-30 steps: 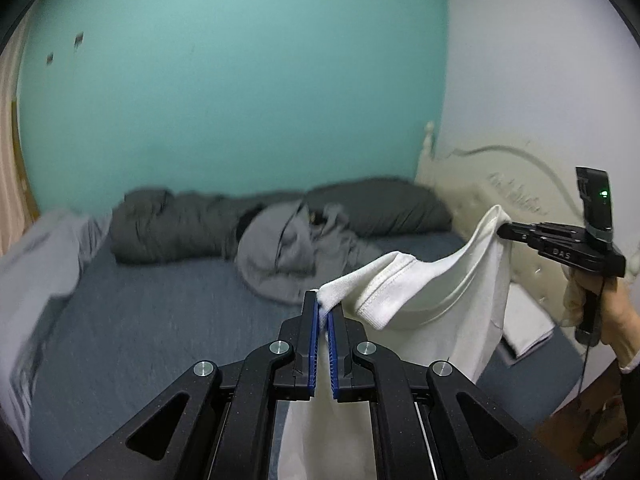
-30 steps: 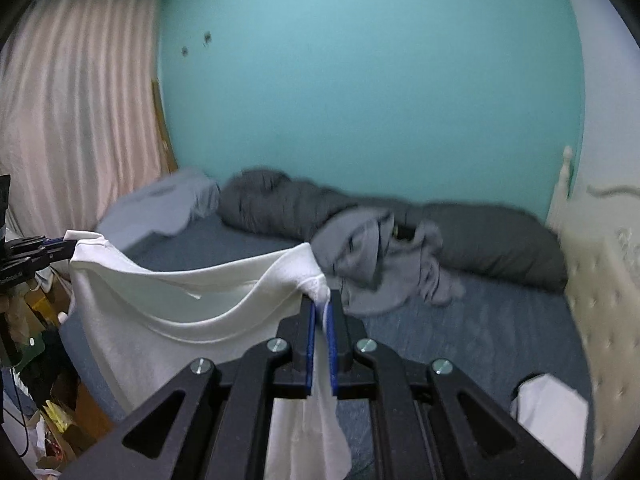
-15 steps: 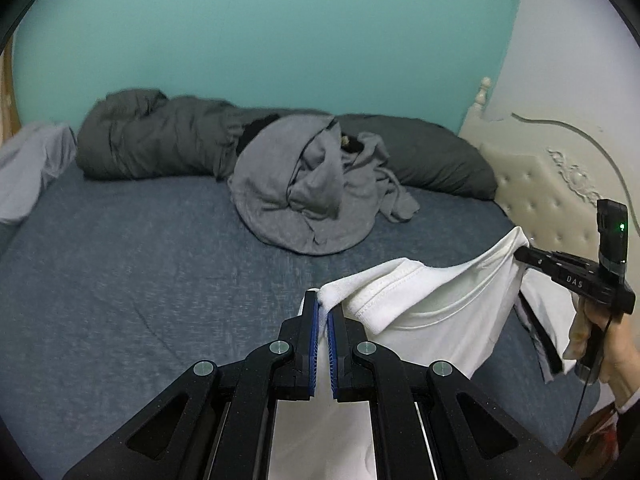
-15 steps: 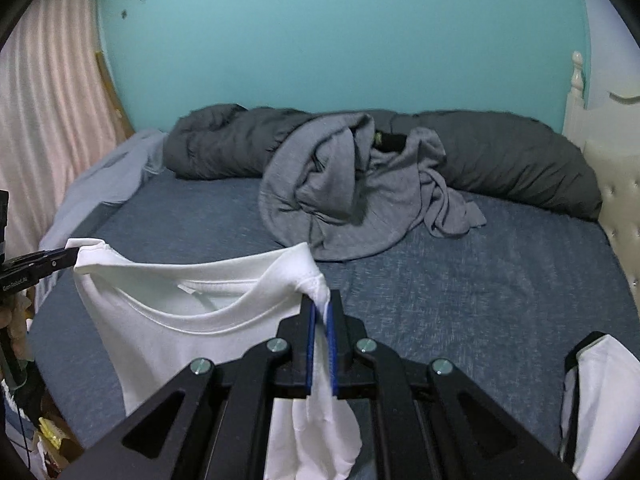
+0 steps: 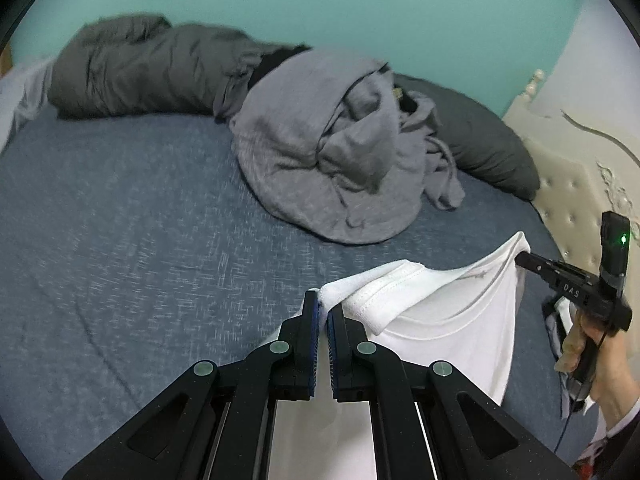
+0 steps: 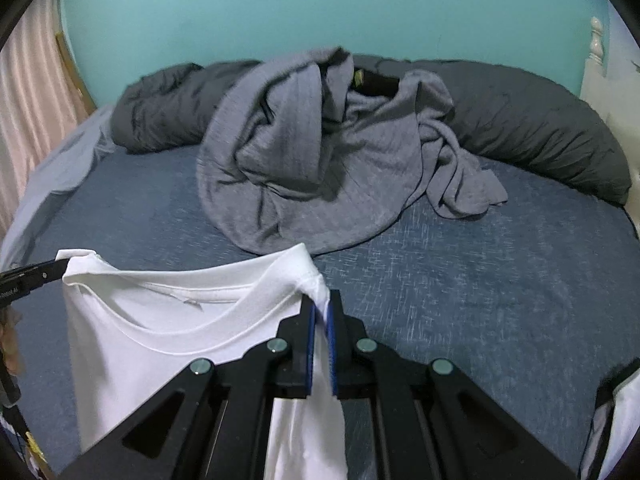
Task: Fold clothes
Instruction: 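Lower the held T-shirt onto the bed with both grippers, then open both grippers to release the white shirt onto the bed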
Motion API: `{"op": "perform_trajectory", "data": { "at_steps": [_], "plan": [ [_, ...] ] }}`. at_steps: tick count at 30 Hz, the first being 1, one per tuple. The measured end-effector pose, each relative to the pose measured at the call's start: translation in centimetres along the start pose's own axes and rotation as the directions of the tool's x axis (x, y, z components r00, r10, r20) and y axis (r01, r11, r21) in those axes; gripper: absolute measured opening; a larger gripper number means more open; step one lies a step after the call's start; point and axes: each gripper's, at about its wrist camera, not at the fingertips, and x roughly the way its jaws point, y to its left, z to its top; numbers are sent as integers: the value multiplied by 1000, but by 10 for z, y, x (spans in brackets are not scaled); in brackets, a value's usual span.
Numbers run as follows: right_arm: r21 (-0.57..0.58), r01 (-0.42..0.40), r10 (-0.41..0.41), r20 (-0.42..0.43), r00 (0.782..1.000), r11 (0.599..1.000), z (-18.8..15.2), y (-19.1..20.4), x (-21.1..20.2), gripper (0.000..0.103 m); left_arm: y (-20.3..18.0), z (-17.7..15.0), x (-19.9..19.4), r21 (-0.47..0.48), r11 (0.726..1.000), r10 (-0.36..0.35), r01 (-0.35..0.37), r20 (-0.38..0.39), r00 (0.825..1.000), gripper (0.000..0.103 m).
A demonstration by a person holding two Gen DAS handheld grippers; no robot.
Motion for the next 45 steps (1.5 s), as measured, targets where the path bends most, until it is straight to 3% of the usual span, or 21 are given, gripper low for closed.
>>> {"op": "perform_trajectory", "data": {
  "at_steps": [12,25,29,31,32,33,37,39,41,45],
  "plan": [
    [24,51,-49,-91,995,998,-12,-23,123,5,39,5,124,-90,994,45,-53,-95,994,4],
    [19,142,-138,-116,984,990,-1,-28,176,5,52,21,175,-118,987,94,-105,-93,991,4],
    [42,110,-102,-160,982,993,-8,-27,191,5,63,19,180,-160,984,65,-81,-101,993,8],
    [43,100,-93,-153,984,994,-13,-26,190,8,68,17,171,-169,982,69,-83,-84,994,21],
    [56,92,-83,-137,987,994,-14,-29,186,11,70,16,165,-172,981,74,-86,-74,994,42],
    [78,89,-78,-130,988,993,-15,-33,180,19,72,15,160,-175,981,79,-89,-64,995,57],
    [150,92,-90,-15,996,984,-26,-50,131,44,82,9,123,-186,980,74,-75,-14,997,59],
    [204,48,-57,36,998,978,-41,-58,99,44,88,1,96,-203,978,56,-51,19,998,59],
    [249,-53,38,66,997,967,-62,-60,71,44,89,-19,71,-192,980,63,-55,39,997,59],
    [283,-170,160,59,985,944,-112,-50,27,44,90,-62,20,-164,984,84,-71,73,994,61]
  ]
}}
